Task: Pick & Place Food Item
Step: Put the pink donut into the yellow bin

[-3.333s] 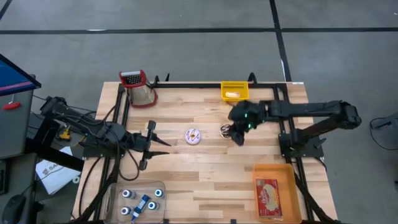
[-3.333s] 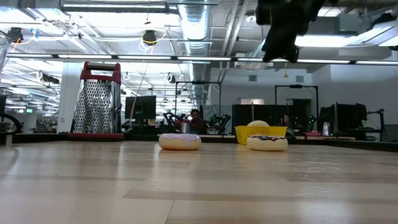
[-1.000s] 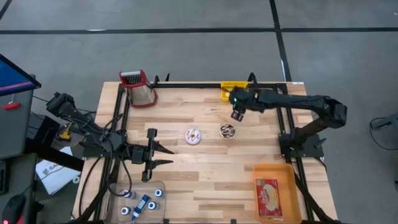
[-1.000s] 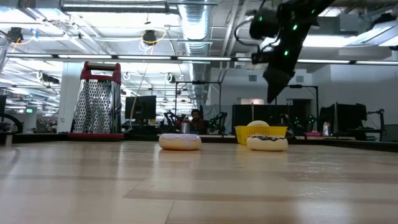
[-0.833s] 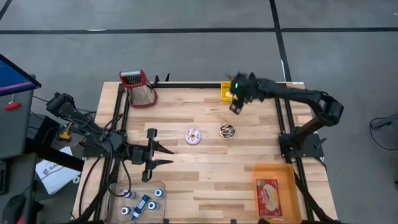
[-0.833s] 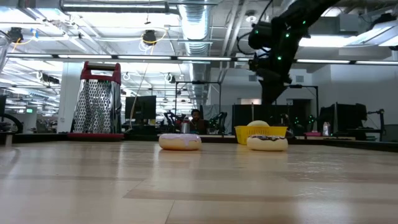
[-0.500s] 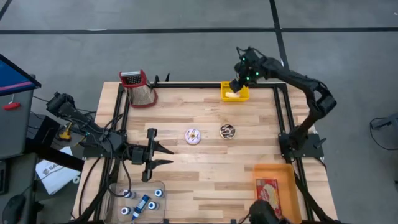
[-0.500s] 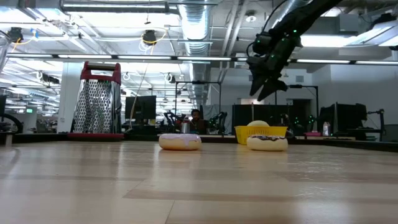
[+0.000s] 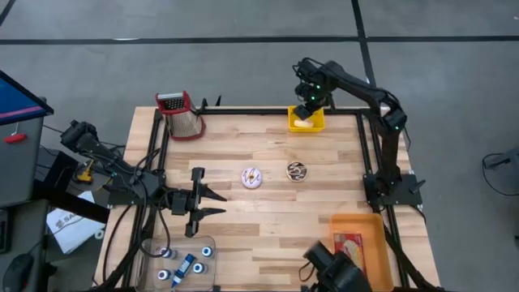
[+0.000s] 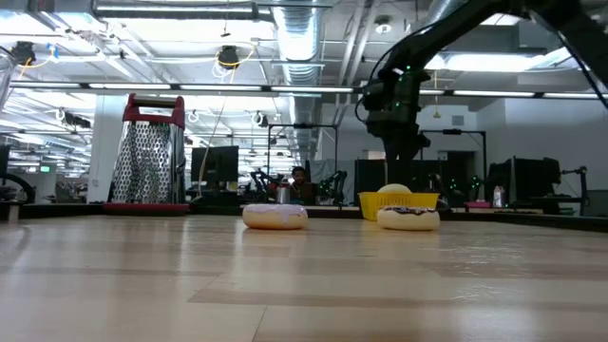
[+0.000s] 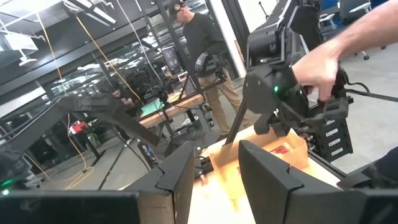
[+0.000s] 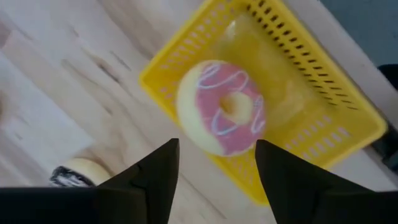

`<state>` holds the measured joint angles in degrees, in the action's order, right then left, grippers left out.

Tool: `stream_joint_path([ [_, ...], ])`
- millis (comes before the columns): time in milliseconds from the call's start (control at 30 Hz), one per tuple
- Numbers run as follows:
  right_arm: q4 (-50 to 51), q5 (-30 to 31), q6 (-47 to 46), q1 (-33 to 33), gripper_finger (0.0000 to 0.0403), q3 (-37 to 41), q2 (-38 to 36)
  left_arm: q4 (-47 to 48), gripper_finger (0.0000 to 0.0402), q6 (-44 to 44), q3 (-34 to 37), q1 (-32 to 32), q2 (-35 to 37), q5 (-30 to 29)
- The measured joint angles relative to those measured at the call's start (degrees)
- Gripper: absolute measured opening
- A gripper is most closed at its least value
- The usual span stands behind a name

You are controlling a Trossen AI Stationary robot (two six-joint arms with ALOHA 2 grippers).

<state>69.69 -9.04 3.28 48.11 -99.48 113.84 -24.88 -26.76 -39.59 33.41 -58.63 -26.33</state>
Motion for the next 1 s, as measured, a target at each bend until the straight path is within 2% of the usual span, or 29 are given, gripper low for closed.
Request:
stream_joint_path([
  [167, 2.2, 0.0, 1.9, 1.0, 0.0227, -2.9, 3.8, 0.0, 0.012, 0.0, 0.0, 0.0, 0.0, 0.0],
  [267, 2.1, -2.4, 2.8, 1.7, 0.0235, -4.0, 5.0, 0.2, 0.012, 0.0, 0.0, 0.0, 0.0, 0.0],
  [400, 1.7, -6.3, 4.4, 2.5, 0.0237, -4.6, 5.6, 0.4, 0.012, 0.0, 0.0, 0.0, 0.0, 0.0],
  [733, 0.3, -6.4, 6.6, 4.3, 0.0237, -4.3, 5.6, 0.4, 0.012, -1.5, 0.0, -0.1, 0.1, 0.0],
  [1000, -0.1, -7.5, 7.2, 2.7, 0.0237, -4.3, 5.6, 0.4, 0.012, -2.0, 0.0, -0.1, 0.2, -0.8],
])
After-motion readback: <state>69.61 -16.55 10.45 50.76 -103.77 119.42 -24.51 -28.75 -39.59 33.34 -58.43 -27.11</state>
